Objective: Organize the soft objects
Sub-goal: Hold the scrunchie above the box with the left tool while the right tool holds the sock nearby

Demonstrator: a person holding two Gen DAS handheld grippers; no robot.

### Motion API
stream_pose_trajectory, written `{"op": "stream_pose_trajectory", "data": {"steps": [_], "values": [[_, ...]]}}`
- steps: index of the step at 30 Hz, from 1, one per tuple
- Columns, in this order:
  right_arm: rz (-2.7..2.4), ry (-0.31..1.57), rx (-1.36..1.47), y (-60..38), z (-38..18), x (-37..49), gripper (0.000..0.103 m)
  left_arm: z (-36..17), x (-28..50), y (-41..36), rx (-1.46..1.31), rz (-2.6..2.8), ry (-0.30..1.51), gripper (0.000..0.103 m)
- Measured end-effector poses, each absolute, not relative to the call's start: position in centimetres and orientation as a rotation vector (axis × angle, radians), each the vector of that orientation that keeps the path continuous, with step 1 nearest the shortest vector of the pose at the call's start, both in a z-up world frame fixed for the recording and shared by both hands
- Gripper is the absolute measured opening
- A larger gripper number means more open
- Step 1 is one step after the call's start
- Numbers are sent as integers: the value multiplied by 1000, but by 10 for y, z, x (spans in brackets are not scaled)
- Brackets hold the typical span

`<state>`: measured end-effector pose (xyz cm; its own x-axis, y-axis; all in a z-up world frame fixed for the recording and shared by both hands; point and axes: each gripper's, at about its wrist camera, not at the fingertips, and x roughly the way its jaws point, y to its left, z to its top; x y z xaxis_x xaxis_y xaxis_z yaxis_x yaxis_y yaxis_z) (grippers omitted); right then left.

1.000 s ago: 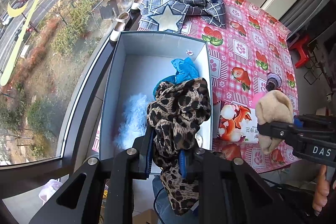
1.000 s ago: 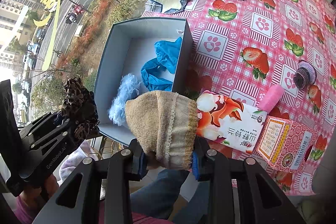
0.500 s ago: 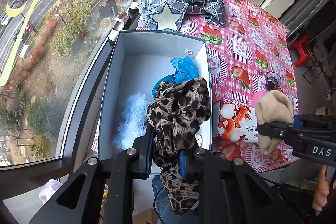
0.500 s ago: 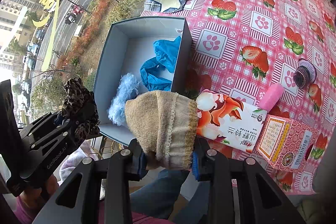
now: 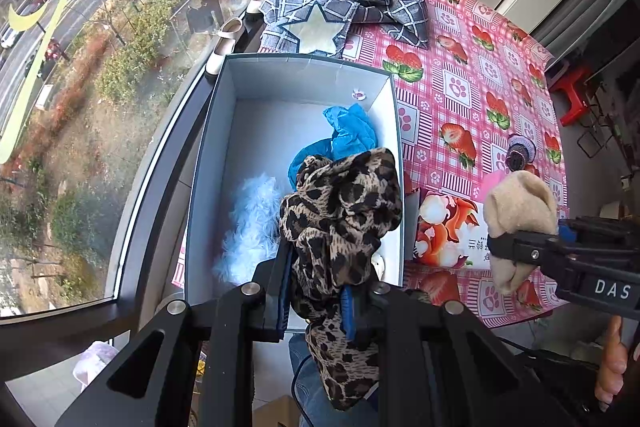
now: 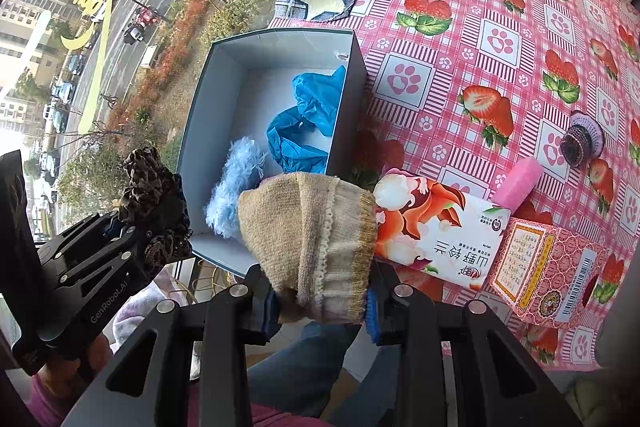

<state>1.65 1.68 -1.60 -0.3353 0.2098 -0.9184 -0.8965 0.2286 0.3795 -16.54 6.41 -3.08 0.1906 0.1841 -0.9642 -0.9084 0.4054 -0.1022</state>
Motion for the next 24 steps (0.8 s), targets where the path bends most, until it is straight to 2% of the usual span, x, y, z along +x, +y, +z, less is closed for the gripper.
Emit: {"op": "stream_pose_trajectory", "data": {"steps": [24], "values": [[1366,1455,-744,57,-20,-2,33,-54,-168,84,-862,925,1174,22]]}}
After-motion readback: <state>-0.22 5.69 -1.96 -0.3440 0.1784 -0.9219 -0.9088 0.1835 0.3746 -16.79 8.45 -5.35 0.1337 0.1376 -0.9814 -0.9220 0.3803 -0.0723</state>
